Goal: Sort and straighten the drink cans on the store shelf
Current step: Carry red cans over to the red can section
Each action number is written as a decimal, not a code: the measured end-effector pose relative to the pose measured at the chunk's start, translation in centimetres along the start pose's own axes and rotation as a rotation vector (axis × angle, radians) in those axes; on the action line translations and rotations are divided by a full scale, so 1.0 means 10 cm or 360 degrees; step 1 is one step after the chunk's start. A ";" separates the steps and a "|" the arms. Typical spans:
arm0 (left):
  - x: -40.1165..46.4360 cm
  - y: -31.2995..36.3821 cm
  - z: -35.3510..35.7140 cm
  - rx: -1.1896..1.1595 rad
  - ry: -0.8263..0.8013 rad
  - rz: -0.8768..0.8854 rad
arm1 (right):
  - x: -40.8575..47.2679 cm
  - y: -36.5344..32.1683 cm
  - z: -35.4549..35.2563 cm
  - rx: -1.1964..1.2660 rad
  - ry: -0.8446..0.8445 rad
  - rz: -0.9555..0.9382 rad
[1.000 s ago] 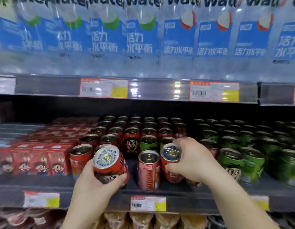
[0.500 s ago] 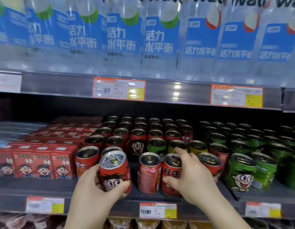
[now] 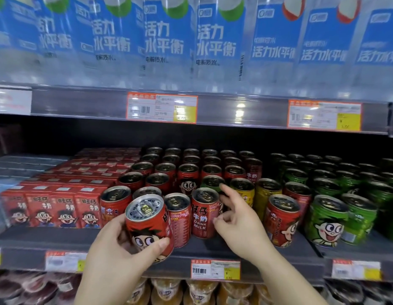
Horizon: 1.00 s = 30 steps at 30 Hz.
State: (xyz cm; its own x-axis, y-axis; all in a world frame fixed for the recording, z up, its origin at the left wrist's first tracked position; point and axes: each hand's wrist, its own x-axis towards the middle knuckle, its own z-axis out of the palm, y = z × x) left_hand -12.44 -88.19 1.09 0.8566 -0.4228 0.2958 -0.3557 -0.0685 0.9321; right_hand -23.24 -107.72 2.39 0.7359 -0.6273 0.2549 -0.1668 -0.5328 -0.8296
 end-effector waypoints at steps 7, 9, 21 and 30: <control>-0.17 0.10 0.34 0.0047 -0.0282 0.0143 | -0.38 -0.05 -0.22 0.0194 -0.0136 -0.0035; -0.18 0.13 0.54 0.0098 -0.0319 0.0199 | -0.48 -0.09 -0.18 0.0269 -0.0217 -0.0035; -0.03 0.15 0.68 0.0245 -0.0405 0.0299 | -0.20 0.19 -0.13 -0.0291 0.0419 0.0108; 0.10 0.46 0.53 0.0051 -0.0456 0.0229 | -0.24 0.03 -0.56 -0.0333 -0.0255 0.0132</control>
State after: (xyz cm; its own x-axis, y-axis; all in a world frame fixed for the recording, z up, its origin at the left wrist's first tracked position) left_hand -15.21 -93.75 4.58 0.6581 -0.6671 0.3490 -0.4809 -0.0159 0.8766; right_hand -28.73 -109.58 4.37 0.8055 -0.5849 0.0947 -0.3507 -0.5995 -0.7195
